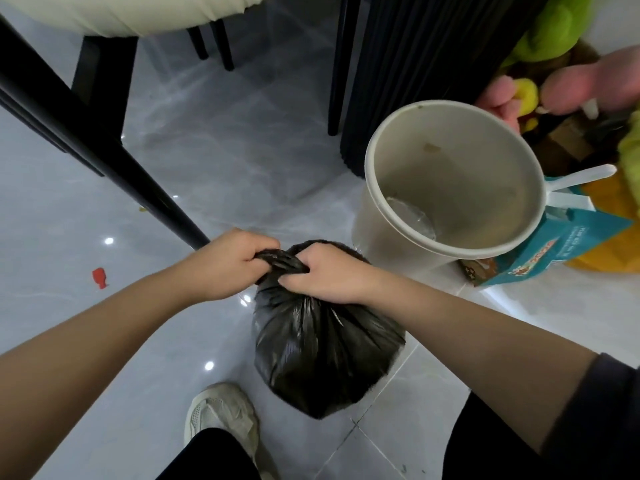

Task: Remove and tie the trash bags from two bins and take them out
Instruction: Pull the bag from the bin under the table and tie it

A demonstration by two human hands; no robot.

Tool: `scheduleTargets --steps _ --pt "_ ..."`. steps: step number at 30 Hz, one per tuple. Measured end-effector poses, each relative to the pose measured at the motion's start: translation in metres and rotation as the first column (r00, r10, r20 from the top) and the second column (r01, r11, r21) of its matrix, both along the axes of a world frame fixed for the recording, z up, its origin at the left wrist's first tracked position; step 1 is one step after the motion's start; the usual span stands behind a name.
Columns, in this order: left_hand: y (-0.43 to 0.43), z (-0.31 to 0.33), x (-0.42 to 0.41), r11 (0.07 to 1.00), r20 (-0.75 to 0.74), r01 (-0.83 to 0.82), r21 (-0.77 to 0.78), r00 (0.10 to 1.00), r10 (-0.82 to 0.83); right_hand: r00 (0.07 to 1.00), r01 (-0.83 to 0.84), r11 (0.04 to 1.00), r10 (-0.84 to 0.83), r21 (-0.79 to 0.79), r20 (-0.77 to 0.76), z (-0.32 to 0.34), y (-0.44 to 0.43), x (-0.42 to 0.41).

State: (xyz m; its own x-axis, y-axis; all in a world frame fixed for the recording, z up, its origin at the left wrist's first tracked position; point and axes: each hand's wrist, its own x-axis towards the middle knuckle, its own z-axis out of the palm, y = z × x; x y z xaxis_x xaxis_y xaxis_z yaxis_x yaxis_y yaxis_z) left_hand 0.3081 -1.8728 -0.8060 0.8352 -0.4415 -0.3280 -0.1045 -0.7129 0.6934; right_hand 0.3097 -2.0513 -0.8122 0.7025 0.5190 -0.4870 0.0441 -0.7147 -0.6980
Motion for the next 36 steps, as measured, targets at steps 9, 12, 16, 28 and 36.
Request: scheduleTargets --steps 9,12,16,28,36 --pt "0.001 0.016 -0.003 0.845 -0.662 -0.464 -0.264 0.725 0.191 0.828 -0.072 0.982 0.157 -0.176 0.538 0.008 -0.016 0.008" --pt "0.001 0.02 -0.002 0.826 -0.661 -0.485 -0.288 0.725 0.195 0.783 -0.054 0.978 0.166 -0.202 0.6 0.01 -0.014 0.007" --pt "-0.004 0.028 -0.002 0.791 -0.587 -0.544 -0.281 0.749 0.306 0.698 -0.057 0.962 0.23 -0.268 0.678 0.008 -0.012 0.005" --pt "-0.005 -0.022 -0.044 0.979 0.13 -0.082 0.188 0.99 0.058 0.932 0.364 0.93 -0.363 0.054 -0.023 0.043 -0.014 0.017" --pt "0.004 -0.017 -0.029 0.902 0.51 -0.421 0.096 0.799 0.318 0.933 0.109 0.989 -0.068 -0.096 0.353 0.032 -0.011 0.017"
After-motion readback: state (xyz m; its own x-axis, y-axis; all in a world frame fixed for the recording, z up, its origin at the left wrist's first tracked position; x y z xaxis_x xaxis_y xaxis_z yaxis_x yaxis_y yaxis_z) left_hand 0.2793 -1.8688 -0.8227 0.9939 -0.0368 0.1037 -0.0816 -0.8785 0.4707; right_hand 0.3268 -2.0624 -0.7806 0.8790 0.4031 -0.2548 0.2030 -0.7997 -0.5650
